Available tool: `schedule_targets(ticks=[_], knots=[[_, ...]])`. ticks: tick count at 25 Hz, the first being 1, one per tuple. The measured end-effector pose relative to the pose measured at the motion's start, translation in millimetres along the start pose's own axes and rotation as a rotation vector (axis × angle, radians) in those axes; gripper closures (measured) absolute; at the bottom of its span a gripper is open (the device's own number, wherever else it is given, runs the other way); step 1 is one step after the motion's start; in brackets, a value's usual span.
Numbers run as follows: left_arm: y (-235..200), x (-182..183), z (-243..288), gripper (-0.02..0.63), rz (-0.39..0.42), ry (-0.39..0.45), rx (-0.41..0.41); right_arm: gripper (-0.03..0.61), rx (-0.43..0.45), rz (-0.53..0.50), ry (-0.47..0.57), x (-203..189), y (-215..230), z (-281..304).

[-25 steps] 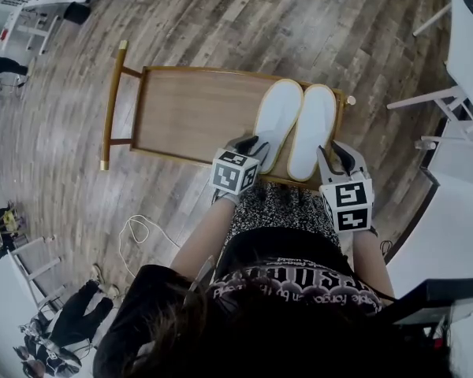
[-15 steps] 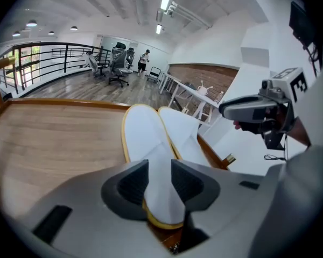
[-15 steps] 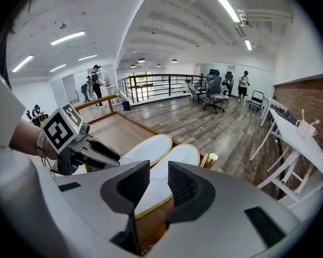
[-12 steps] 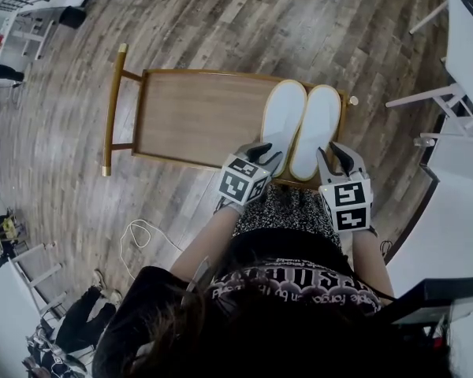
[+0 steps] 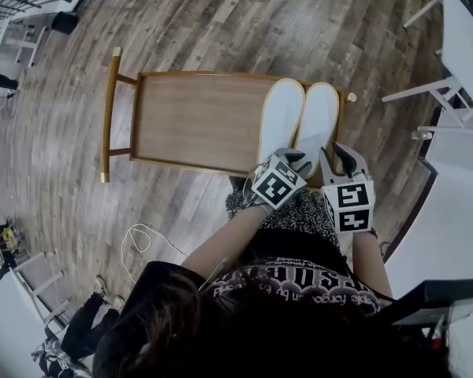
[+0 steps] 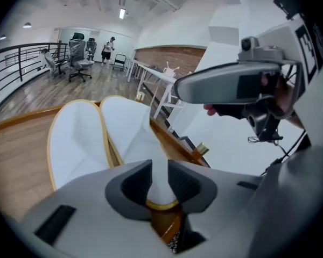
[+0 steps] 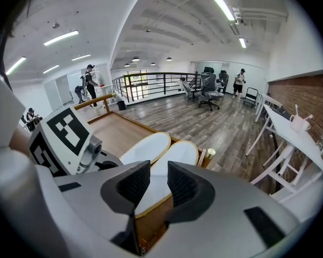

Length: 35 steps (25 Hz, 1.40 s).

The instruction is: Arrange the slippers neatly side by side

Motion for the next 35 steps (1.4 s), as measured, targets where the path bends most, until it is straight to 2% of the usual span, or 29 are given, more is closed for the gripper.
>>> schedule_targets(ticks=[3,9,13,15,18,21,24,27,31,35], knots=[[0.7,-2.7,16.0,0.526,-0.002,-0.056,-0.016,0.477,-0.016,0.003,0.002,-3.3,4.8,-2.3],[13.5,1.2,24.8,0.528,0.041,-0.087,-0.024,0.477,-0.028,0.013,0.007,-2.1,15.7,-6.0],[17.4,2.1,28.8,0.528,0.038,-0.096,-0.026,0.477,-0.022,0.01,0.014,0.9,19.1,-3.2],[16.0,-0.3,23.2,0.528,0.032,-0.078,-0.032,0.477,-0.023,0.008,0.019,1.4,14.0,-1.8],[12.2,5.8,-1.8,0.528,0.0,0.007,-0.023,0.477,-0.024,0.006,0.031,4.2,9.3,-1.8],[-5.1,5.7,-32.8,0.528,-0.049,0.063,0.053,0.477,-0.027,0.006,0.036,5.3,12.4,-2.6],[-36.6,-20.2,-49.4,0.528,-0.125,0.023,0.146,0.477,-0.024,0.011,0.033,3.5,11.5,-1.7],[-54.5,-43.3,-50.3,0.528,-0.166,-0.057,0.188,0.477,-0.017,0.014,0.033,4.5,9.2,-0.6],[-51.4,-45.0,-40.4,0.543,-0.153,-0.096,0.174,0.477,-0.009,-0.005,0.031,8.0,5.8,1.0],[-46.8,-42.1,-34.2,0.545,-0.15,-0.093,0.154,0.477,-0.01,-0.004,0.026,9.5,4.1,1.9]])
Point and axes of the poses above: the fingertips, and each gripper's own axes: z forward along the fingers, y to its right, x out of its top, the point moved 5 cm from there along -z, backward along the fingers, and after that the axes turned 5 degrees about z, right-handed, at the moved point
